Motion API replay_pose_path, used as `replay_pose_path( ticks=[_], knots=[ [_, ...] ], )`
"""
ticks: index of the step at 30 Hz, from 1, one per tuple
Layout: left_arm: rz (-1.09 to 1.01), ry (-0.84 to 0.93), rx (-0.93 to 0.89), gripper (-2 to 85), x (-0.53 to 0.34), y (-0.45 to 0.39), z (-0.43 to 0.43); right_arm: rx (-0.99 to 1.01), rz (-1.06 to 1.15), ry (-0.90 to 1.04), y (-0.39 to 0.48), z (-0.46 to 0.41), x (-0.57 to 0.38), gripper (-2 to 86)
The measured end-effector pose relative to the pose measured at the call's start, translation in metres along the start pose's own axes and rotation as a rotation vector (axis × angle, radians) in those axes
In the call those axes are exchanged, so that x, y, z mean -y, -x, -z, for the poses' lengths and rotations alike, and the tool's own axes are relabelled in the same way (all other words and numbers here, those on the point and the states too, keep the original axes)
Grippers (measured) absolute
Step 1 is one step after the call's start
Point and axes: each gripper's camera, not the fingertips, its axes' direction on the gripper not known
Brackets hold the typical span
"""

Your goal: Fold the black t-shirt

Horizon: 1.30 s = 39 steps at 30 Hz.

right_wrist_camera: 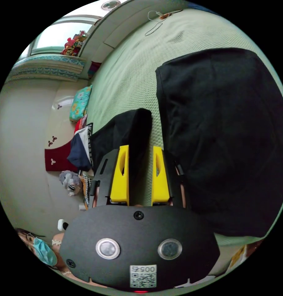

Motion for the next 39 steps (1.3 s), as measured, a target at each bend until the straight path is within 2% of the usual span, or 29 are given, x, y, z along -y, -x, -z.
replay_pose_path(
  ticks=[11, 19, 22, 32, 39],
  knots=[
    [0.007, -0.017, -0.012, 4.1, -0.005, 0.009, 0.011, 0.056, -0.018, -0.002, -0.028, 0.008, -0.001, 12.0],
    [0.019, -0.026, -0.015, 4.0, -0.01, 0.018, 0.023, 0.194, -0.059, -0.052, -0.047, 0.022, -0.013, 12.3],
    [0.019, -0.028, -0.014, 4.0, -0.011, 0.019, 0.027, 0.157, -0.046, -0.024, -0.042, 0.018, -0.015, 12.1],
    [0.02, -0.029, -0.02, 3.9, -0.021, 0.03, 0.04, 0.261, -0.077, -0.049, -0.025, 0.009, -0.022, 11.1],
    [0.018, -0.025, -0.022, 3.9, -0.027, 0.038, 0.049, 0.245, -0.073, -0.11, 0.018, 0.011, -0.02, 5.7]
  ],
)
